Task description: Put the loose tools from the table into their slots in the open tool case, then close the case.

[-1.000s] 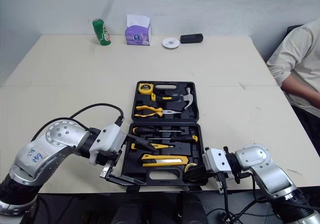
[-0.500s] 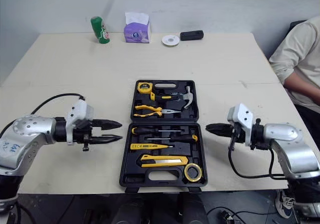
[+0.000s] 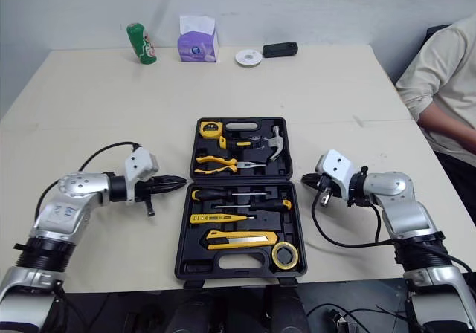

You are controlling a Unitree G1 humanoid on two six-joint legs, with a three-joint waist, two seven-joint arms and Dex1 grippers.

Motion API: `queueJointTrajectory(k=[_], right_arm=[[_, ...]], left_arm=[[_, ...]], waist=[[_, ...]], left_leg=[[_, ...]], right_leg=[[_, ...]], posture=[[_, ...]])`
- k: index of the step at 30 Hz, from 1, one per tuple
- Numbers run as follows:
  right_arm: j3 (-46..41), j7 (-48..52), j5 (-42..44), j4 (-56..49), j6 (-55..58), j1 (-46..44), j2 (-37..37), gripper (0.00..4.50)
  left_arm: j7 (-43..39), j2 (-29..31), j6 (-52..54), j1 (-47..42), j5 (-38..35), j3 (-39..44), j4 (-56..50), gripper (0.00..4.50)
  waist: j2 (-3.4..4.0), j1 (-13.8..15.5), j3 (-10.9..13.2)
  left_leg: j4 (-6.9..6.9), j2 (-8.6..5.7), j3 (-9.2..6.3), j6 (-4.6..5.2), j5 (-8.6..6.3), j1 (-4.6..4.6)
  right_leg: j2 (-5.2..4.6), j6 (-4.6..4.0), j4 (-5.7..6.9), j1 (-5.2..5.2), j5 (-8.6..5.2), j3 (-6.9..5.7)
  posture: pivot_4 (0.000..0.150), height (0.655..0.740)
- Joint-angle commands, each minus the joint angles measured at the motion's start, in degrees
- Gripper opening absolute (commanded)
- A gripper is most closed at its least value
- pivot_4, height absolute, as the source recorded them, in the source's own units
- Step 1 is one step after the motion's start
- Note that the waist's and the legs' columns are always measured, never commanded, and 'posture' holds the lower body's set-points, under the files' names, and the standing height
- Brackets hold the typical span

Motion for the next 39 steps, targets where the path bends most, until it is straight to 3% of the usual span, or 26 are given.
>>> queueJointTrajectory(k=[1, 15, 22, 25, 29, 32, 35, 36, 39], right_arm=[[1.7, 1.2, -0.6, -2.7, -0.2, -0.5, 1.4, 0.00], [2.6, 2.9, -0.1, -11.3, 4.8, 1.7, 2.1, 0.00], [2.2, -1.5, -5.0, -9.6, 5.8, 2.2, 0.6, 0.00], [-1.2, -1.3, -3.3, -10.7, 9.6, 3.5, -2.2, 0.00], [-5.7, 3.7, 5.0, -16.0, 21.2, 4.0, -6.6, 1.40], [-8.0, 2.1, 9.0, -17.4, 31.4, 1.0, -6.8, 2.94], [-9.0, -0.6, 12.9, -17.4, 43.4, -4.2, -5.3, 4.47], [-8.8, -1.4, 13.9, -17.3, 46.8, -6.1, -4.8, 4.50], [-7.7, -4.7, 16.7, -17.4, 57.3, -11.5, -1.6, 4.50]], left_arm=[[0.5, -2.3, 1.3, 0.9, 0.4, -2.3, -5.0, 0.06], [2.4, -4.0, 1.3, 1.7, 3.3, -2.3, -3.5, 0.06], [3.1, -1.9, 2.0, 2.1, 4.3, -0.6, -0.8, 0.06], [2.8, 1.0, 6.6, 3.5, 2.5, 2.2, -2.6, 0.06], [0.6, 4.2, 20.8, 3.6, -7.7, 9.4, -8.4, 1.39], [4.0, 5.7, 33.1, -0.3, -11.0, 11.8, -10.1, 2.74], [11.6, 3.2, 46.9, -7.4, -12.5, 13.3, -9.6, 4.17], [14.2, 2.0, 50.3, -9.6, -12.3, 13.4, -9.1, 4.42], [18.6, -2.1, 59.7, -14.4, -13.8, 14.8, -8.5, 4.42]], waist=[[0.00, -0.2, 0.0], [0.00, -0.2, 0.0], [0.01, -0.4, 0.0], [0.01, -0.6, 0.0], [0.02, -0.6, 0.0], [0.02, -0.6, 0.0], [0.01, -0.5, 0.0], [0.01, -0.4, 0.0], [0.01, -0.4, 0.0]], left_leg=[[0.00, 0.00, 0.00, 0.00, 0.00, 0.01], [0.00, 0.00, -0.02, 0.00, 0.00, 0.06], [-0.01, 0.00, -0.01, -0.01, 0.00, 0.12], [-0.01, 0.00, -0.01, -0.01, 0.00, 0.19], [-0.10, 0.02, -0.01, -0.01, -0.01, 0.15], [-0.08, 0.02, -0.05, 0.01, -0.02, 0.10], [-0.07, -0.01, -0.07, 0.01, -0.02, 0.09], [-0.07, -0.03, -0.07, 0.01, -0.02, 0.08], [-0.08, -0.04, -0.10, 0.00, -0.01, 0.00]], right_leg=[[0.00, 0.00, 0.01, 0.00, 0.00, 0.00], [-0.02, 0.00, 0.02, 0.02, 0.00, 0.03], [-0.02, -0.01, 0.04, 0.05, 0.00, 0.06], [-0.04, -0.01, 0.06, 0.10, 0.00, 0.08], [-0.04, -0.02, 0.03, 0.04, 0.00, 0.10], [-0.07, -0.02, -0.01, 0.03, 0.00, 0.08], [-0.09, -0.01, 0.02, 0.04, 0.01, 0.08], [-0.09, -0.01, 0.04, 0.03, 0.01, 0.08], [-0.07, 0.00, 0.03, 0.00, 0.01, 0.04]], posture=[[0.150, 0.7316], [0.150, 0.7316], [0.150, 0.7316], [0.150, 0.7316], [0.150, 0.7316], [0.150, 0.7316], [0.150, 0.7316], [0.150, 0.7316], [0.150, 0.7316]])
